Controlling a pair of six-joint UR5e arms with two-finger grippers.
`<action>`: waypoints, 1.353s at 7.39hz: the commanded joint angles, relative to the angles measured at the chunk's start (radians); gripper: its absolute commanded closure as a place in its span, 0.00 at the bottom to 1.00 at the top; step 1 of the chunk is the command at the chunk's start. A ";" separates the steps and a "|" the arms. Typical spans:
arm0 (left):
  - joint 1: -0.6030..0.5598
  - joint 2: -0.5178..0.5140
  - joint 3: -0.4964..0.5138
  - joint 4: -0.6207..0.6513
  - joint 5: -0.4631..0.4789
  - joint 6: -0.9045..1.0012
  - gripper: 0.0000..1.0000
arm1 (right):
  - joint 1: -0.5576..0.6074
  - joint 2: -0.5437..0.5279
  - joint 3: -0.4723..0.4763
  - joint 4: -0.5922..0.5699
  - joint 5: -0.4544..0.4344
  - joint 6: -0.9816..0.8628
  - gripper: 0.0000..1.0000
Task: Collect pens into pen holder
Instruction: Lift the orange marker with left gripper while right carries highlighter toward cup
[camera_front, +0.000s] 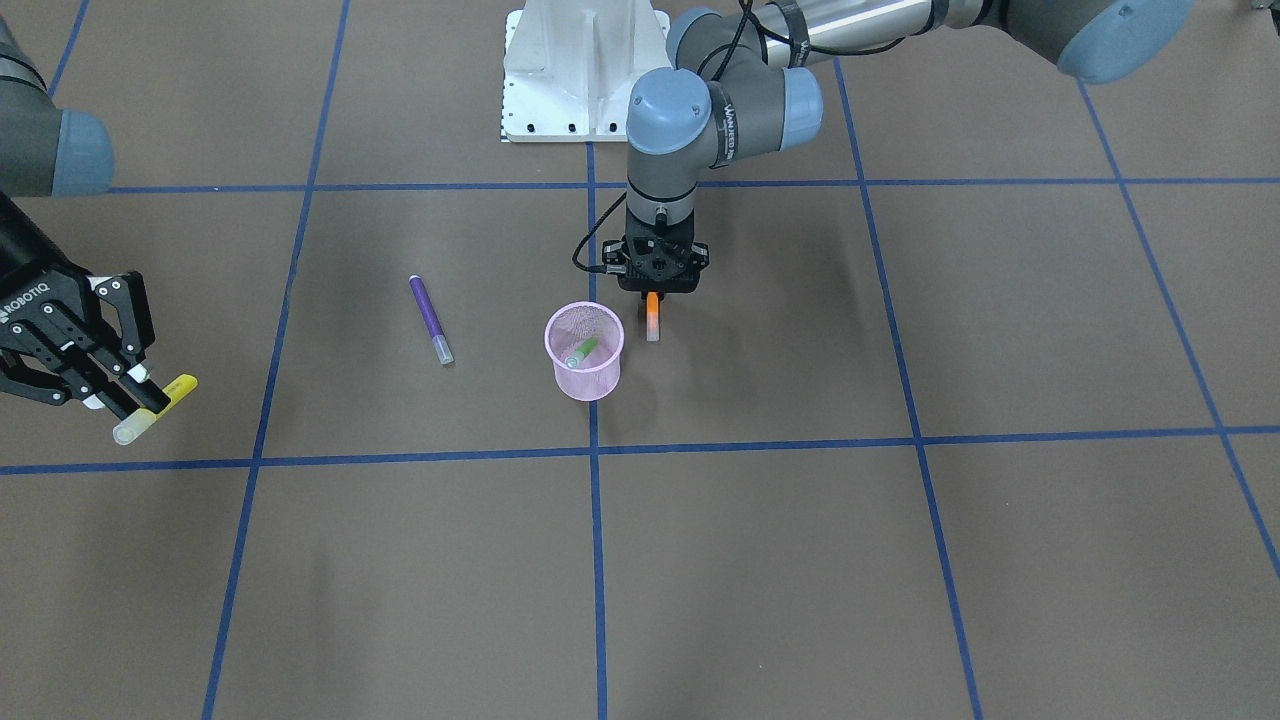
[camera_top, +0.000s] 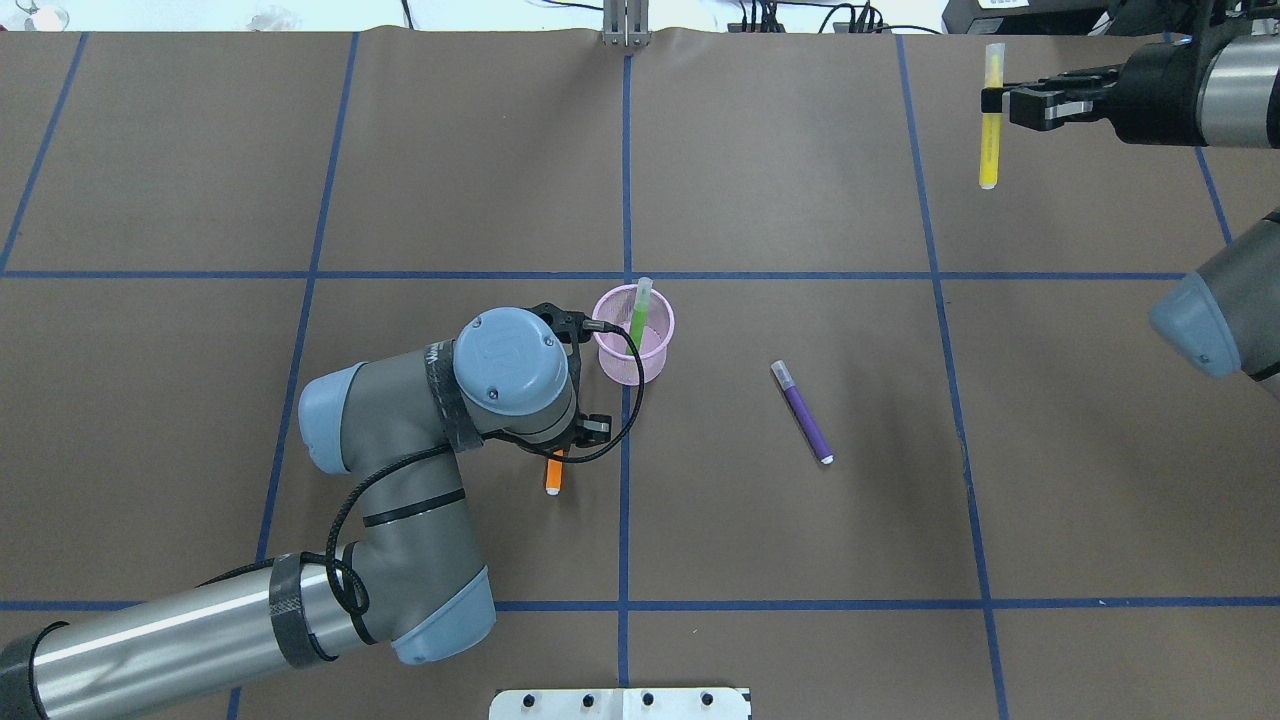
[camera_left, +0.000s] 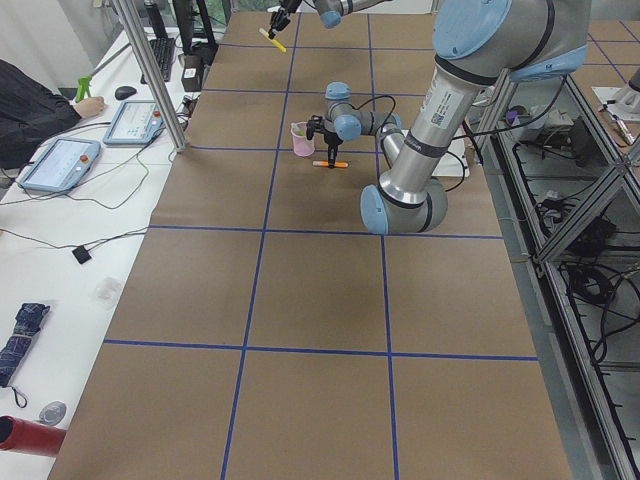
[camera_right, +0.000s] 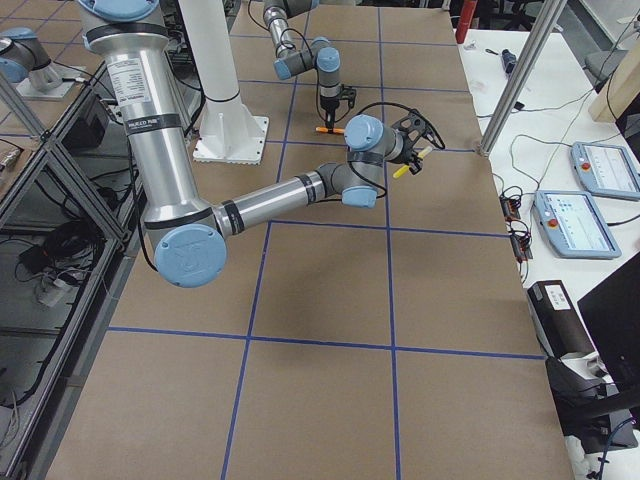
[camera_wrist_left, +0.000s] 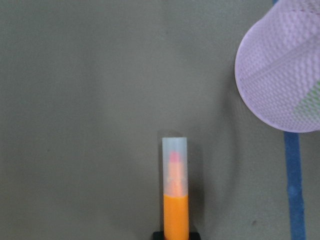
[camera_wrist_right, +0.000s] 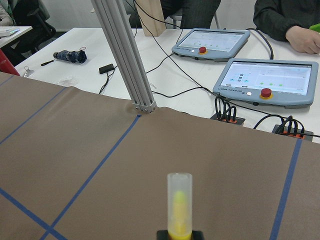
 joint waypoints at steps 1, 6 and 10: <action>-0.062 0.011 -0.107 0.002 0.004 0.001 1.00 | -0.004 0.034 0.003 0.000 -0.002 0.003 1.00; -0.233 0.057 -0.184 0.000 0.003 0.011 1.00 | -0.206 0.110 0.059 -0.003 -0.223 0.086 1.00; -0.365 0.115 -0.203 -0.128 0.010 0.012 1.00 | -0.555 0.205 0.040 -0.009 -0.663 0.103 1.00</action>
